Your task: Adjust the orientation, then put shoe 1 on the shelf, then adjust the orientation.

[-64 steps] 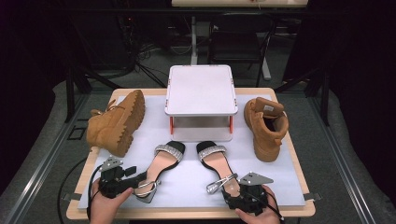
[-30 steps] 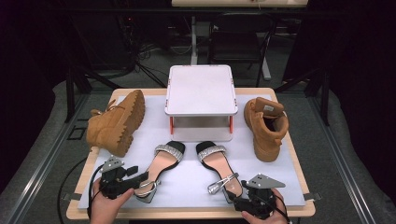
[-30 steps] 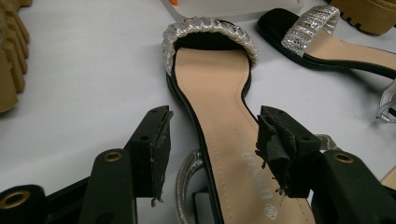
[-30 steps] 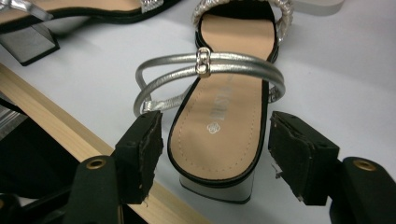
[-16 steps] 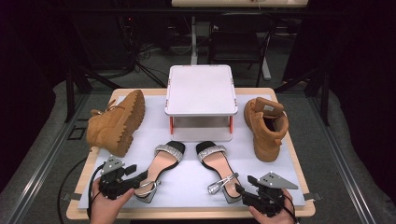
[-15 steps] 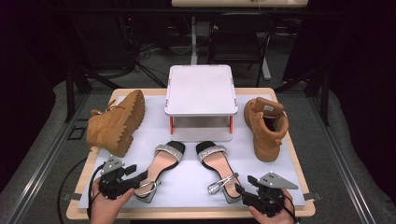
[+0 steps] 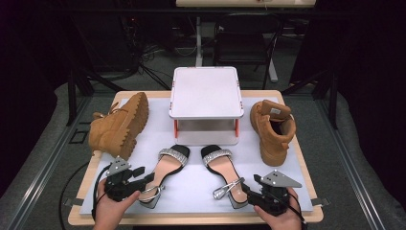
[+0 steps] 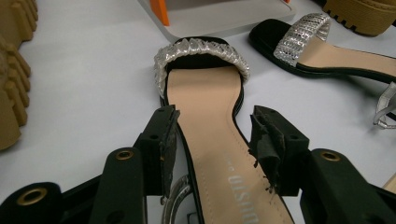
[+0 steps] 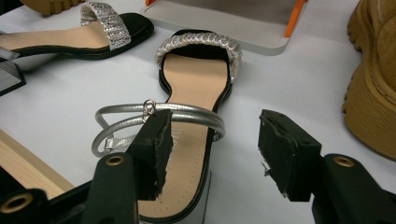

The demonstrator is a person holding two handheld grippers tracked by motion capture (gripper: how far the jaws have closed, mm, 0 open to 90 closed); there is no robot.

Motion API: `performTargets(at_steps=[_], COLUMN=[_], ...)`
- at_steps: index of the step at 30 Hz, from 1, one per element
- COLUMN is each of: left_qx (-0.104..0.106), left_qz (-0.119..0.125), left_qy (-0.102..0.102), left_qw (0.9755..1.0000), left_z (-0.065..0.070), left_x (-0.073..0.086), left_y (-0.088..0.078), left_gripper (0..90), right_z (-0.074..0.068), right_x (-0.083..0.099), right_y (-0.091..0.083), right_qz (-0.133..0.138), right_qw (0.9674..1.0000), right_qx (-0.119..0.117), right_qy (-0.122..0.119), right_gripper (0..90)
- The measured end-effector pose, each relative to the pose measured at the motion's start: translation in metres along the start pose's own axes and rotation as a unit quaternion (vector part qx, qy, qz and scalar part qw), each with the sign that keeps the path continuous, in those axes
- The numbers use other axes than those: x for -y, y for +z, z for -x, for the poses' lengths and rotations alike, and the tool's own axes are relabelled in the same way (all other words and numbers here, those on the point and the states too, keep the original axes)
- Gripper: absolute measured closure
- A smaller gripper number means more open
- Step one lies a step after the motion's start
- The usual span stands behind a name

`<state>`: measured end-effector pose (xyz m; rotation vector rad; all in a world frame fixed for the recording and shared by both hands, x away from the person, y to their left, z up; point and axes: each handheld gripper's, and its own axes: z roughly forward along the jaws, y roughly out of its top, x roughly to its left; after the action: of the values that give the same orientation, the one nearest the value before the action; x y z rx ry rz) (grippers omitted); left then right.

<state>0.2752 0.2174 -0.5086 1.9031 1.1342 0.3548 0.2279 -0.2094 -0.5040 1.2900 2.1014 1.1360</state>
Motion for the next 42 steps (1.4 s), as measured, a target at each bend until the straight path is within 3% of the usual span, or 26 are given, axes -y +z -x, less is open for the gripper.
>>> performTargets(at_steps=[3,10,13,20,27,32,38,42], left_qx=[0.003,-0.002,0.000,-0.023,-0.020,-0.021,-0.028,-0.025], left_qz=[-0.006,-0.041,-0.049,-0.047,-0.045,-0.051,-0.062,-0.083], left_qy=[0.003,0.013,0.013,0.011,0.006,0.008,0.006,0.006], left_qw=[1.0000,0.9991,0.9987,0.9986,0.9988,0.9985,0.9976,0.9962], left_z=[0.004,0.008,0.007,0.005,0.004,0.004,0.003,0.005], left_x=[-0.006,-0.012,-0.012,-0.010,-0.016,-0.019,-0.017,-0.015], left_y=[0.003,0.018,0.023,0.027,0.022,0.025,0.031,0.038], left_gripper=[51.8,40.4,40.0,39.3,38.6,38.5,36.3,33.9], right_z=[-0.002,-0.011,-0.013,-0.019,-0.018,-0.012,-0.013,-0.017], right_x=[-0.006,-0.015,-0.020,-0.030,-0.041,-0.046,-0.048,-0.048], right_y=[0.001,0.012,0.020,0.036,0.027,0.021,0.029,0.038], right_qz=[-0.003,-0.005,-0.014,-0.036,-0.042,-0.035,-0.038,-0.044], right_qw=[1.0000,0.9997,0.9996,0.9989,0.9986,0.9991,0.9991,0.9989], right_qx=[0.003,0.023,0.023,0.022,0.026,0.022,0.015,0.014], right_qy=[0.003,-0.009,-0.011,-0.019,-0.021,-0.008,-0.004,-0.007], right_gripper=[37.9,30.0,30.1,31.0,29.7,29.6,29.2,28.9])
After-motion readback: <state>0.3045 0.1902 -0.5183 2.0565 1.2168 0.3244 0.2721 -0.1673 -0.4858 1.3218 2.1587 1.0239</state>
